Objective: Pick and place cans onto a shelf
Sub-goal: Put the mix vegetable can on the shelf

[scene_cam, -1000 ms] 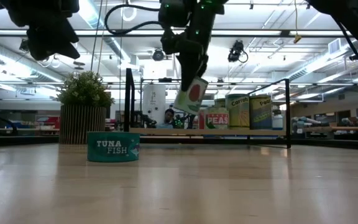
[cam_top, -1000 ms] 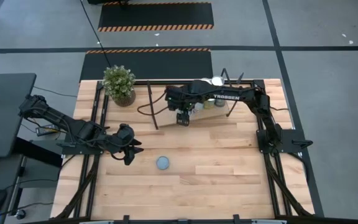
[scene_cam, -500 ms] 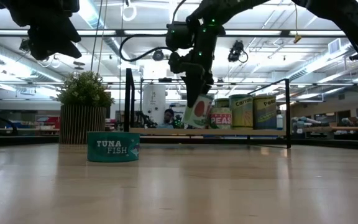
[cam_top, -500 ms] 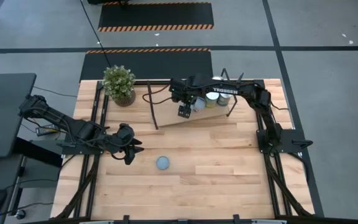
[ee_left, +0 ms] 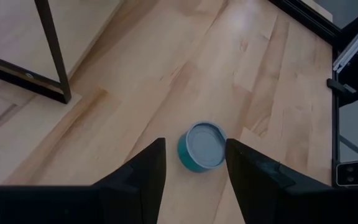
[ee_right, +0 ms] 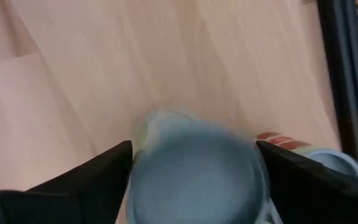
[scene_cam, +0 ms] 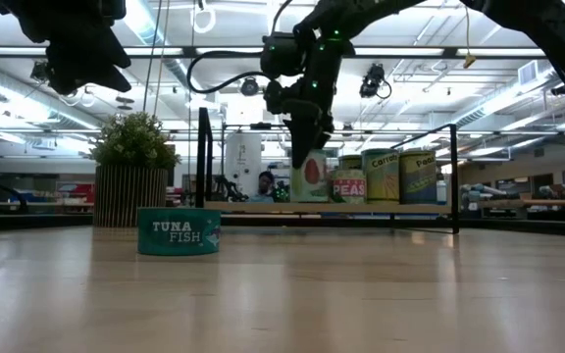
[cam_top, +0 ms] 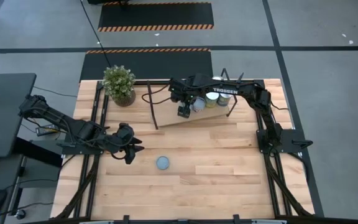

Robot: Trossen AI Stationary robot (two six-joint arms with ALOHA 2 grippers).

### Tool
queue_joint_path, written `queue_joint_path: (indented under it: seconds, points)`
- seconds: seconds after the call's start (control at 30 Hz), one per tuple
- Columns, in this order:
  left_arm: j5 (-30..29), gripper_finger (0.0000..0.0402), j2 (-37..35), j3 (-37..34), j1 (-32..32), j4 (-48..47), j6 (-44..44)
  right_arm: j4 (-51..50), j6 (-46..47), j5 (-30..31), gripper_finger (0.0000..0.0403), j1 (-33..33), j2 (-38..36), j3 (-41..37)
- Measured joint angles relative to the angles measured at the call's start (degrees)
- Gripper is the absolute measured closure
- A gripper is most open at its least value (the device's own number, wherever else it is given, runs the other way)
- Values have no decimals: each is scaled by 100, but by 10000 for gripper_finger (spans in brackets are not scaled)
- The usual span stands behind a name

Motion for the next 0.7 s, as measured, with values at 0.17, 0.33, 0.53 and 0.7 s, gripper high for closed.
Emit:
queue_joint_path:
  seconds: [0.17, 0.33, 0.53, 0.7]
  points:
    - [-42, 230, 0, 0, 0, -2, 2, 38, 178, 95, 40, -11, 0, 0]
    - [-97, 230, 0, 0, 0, -2, 24, 83, 502, 348, 39, -50, -2, 19]
    - [-98, 230, 0, 0, 0, -2, 8, -346, 345, 288, 41, -46, -13, 596]
    - [-111, 230, 0, 0, 0, -2, -8, -682, 535, 646, 41, -227, -24, 914]
